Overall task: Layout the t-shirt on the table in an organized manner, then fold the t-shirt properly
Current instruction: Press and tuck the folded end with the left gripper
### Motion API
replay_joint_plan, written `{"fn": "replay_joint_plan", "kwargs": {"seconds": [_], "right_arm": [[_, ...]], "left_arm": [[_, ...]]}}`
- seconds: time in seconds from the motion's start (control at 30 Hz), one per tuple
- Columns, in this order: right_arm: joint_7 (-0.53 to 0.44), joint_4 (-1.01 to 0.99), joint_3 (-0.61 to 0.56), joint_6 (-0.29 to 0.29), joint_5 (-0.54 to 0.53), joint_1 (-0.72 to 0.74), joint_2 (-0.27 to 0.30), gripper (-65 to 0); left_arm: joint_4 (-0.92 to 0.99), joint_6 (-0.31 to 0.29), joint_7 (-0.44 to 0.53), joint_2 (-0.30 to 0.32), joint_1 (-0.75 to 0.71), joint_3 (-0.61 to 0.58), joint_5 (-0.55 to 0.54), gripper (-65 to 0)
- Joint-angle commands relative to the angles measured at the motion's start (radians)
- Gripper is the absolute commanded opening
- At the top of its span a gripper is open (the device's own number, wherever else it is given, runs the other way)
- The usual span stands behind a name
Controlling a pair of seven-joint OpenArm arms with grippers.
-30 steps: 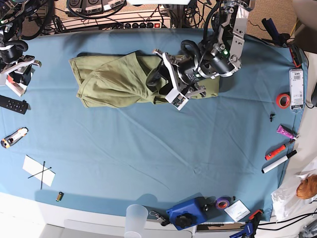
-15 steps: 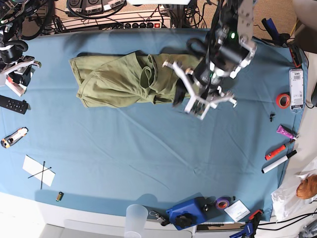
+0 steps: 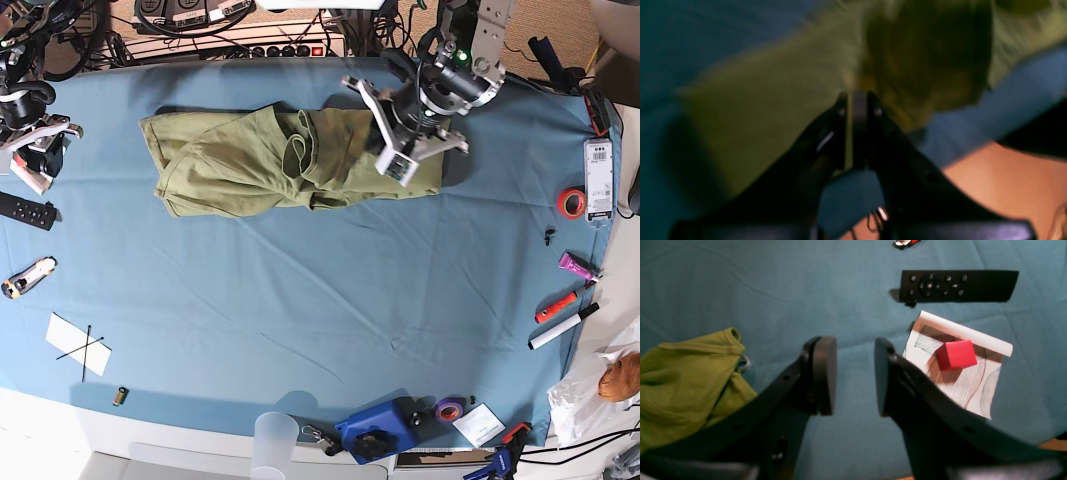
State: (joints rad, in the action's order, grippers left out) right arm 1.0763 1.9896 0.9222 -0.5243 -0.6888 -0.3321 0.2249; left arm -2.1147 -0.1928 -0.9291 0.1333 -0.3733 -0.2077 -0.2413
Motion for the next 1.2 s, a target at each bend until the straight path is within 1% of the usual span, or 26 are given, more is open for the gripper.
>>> {"fn": "replay_joint_plan", "kwargs": {"seconds": [0.0,0.07,0.1,0.2,0.27,0.37,0.43,0.57,0.63,0.7,0.77,0.8,0.87,0.9,0.97,1.03,1.07,1.13,1.17], "right_arm": [[-0.024,0.013,0.007,-0.003,-0.018,0.003,0.019,-45.4],[-0.025,0.013,0.007,-0.003,-0.018,0.003,0.019,-45.4],[-0.026,0.013,0.007,-0.003,-0.018,0.003,0.019,-45.4],[-0.026,0.013,0.007,-0.003,-0.019,0.003,0.019,-45.4],[-0.025,0.013,0.007,-0.003,-0.021,0.003,0.019,-45.4],[-0.024,0.013,0.007,-0.003,-0.021,0.003,0.019,-45.4],[-0.023,0.013,0.007,-0.003,-0.021,0.003,0.019,-45.4],[-0.023,0.013,0.007,-0.003,-0.021,0.003,0.019,-45.4],[-0.023,0.013,0.007,-0.003,-0.021,0.003,0.019,-45.4],[-0.023,0.013,0.007,-0.003,-0.021,0.003,0.019,-45.4],[-0.023,0.013,0.007,-0.003,-0.021,0.003,0.019,-45.4],[-0.023,0.013,0.007,-0.003,-0.021,0.003,0.019,-45.4],[-0.022,0.013,0.007,-0.003,-0.021,0.002,0.019,-45.4],[-0.017,0.013,0.007,-0.003,-0.021,0.002,0.019,-45.4],[0.001,0.013,0.007,-0.003,-0.022,0.002,0.021,-45.4],[0.02,0.013,0.007,-0.003,-0.043,0.002,0.022,-45.4],[0.023,0.013,0.007,-0.003,-0.074,0.002,0.022,-45.4],[0.035,0.013,0.007,-0.004,-0.148,0.003,0.022,-45.3],[0.045,0.013,0.007,-0.019,-0.175,0.003,0.022,-44.3]], "left_arm": [[-0.006,-0.022,0.051,-0.003,0.006,0.0,-0.037,-63.1],[0.01,-0.05,0.094,-0.006,0.01,0.0,-0.078,-63.7],[0.014,-0.06,0.097,-0.015,0.017,0.0,-0.085,-64.8],[0.048,-0.097,0.1,-0.045,0.05,0.0,-0.085,-65.0],[0.096,-0.11,0.099,-0.067,0.081,0.0,-0.085,-65.0],[0.188,-0.153,0.098,-0.09,0.122,0.0,-0.09,-65.0],[0.233,-0.182,0.099,-0.094,0.141,0.0,-0.131,-65.0],[0.243,-0.239,0.1,-0.095,0.158,0.0,-0.262,-65.0],[0.243,-0.254,0.1,-0.101,0.171,-0.004,-0.286,-65.0],[0.247,-0.253,0.101,-0.109,0.189,-0.02,-0.255,-65.0],[0.263,-0.246,0.102,-0.119,0.211,-0.041,-0.188,-65.0],[0.277,-0.233,0.105,-0.122,0.222,-0.053,-0.157,-65.0],[0.31,-0.183,0.109,-0.121,0.241,-0.074,-0.113,-65.0],[0.317,-0.164,0.106,-0.122,0.246,-0.079,-0.098,-65.0],[0.307,-0.163,0.096,-0.121,0.246,-0.077,-0.095,-65.0],[0.265,-0.162,0.064,-0.122,0.246,-0.077,-0.1,-65.0],[0.234,-0.143,0.044,-0.121,0.246,-0.077,-0.104,-65.0],[0.153,-0.078,-0.009,-0.121,0.246,-0.077,-0.101,-65.0],[0.104,-0.056,-0.04,-0.118,0.246,-0.077,-0.101,-65.0]]}}
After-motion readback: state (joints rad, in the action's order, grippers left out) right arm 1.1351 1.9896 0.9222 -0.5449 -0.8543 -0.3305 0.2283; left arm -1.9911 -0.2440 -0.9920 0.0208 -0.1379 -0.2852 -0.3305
